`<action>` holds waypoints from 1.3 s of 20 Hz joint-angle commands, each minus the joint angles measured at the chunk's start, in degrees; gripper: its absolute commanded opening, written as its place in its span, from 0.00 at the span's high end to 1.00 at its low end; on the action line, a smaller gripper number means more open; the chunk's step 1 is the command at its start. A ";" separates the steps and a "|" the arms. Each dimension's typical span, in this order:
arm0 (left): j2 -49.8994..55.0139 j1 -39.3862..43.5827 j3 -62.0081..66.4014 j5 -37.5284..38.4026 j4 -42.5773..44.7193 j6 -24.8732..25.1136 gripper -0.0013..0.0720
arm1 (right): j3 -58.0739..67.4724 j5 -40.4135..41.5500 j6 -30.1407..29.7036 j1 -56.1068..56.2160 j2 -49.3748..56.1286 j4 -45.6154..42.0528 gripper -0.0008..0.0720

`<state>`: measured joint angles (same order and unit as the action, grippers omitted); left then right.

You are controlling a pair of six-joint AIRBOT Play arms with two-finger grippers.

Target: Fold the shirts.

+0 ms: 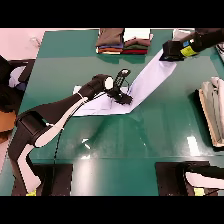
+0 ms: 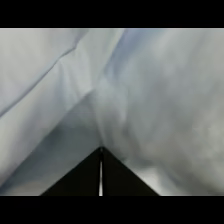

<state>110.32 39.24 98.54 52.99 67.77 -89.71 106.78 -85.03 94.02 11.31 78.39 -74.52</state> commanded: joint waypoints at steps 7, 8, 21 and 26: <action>-12.81 -11.89 0.96 9.18 12.61 -0.24 0.95 | 6.21 1.99 2.62 10.12 6.38 2.54 0.97; -15.39 -14.25 0.96 10.71 15.15 -0.22 0.95 | 6.21 3.89 2.60 11.74 7.43 4.70 0.97; -35.67 -29.81 0.96 19.71 23.65 1.75 0.95 | 10.16 33.79 -7.78 31.28 29.31 16.22 0.62; -35.76 -29.11 0.94 20.87 23.15 1.68 0.95 | -5.97 27.30 -1.03 21.59 17.35 3.56 0.62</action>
<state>75.02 9.80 99.46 72.99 90.85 -88.20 108.12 -53.82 89.71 37.30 100.64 -64.34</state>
